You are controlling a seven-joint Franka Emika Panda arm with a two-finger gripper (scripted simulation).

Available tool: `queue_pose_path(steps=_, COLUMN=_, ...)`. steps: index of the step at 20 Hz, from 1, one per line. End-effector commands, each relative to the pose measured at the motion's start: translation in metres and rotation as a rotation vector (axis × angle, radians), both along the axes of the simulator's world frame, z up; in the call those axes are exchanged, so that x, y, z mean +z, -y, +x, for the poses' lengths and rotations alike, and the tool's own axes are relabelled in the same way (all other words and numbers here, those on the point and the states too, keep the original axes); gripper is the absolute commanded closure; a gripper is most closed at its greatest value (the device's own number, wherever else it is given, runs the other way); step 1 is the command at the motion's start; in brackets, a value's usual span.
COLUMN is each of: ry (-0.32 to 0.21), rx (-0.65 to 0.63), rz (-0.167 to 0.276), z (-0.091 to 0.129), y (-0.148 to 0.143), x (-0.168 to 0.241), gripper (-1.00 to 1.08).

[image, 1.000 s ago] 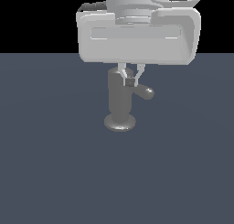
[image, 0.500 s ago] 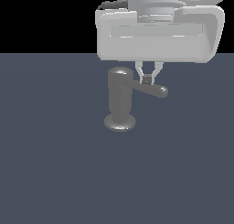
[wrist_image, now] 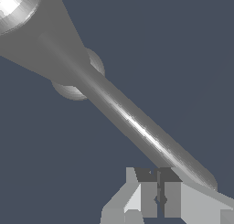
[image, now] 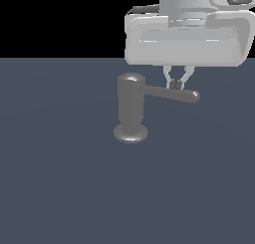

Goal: Turn on the faucet by rotating a designated handle.

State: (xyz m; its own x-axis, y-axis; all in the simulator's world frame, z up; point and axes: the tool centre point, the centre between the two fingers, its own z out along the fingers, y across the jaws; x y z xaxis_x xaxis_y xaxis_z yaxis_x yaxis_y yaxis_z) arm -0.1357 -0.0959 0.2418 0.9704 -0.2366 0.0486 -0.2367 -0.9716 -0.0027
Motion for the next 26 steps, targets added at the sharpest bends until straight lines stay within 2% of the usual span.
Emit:
queue_pose_path(steps=1, ry=-0.009, rx=0.002, rz=0.001, z=0.007, y=0.007, x=-0.006, gripper=1.08)
queue_pose_path(steps=26, ry=-0.039, rx=-0.014, rz=0.007, z=0.056, y=0.087, x=-0.017, gripper=1.08)
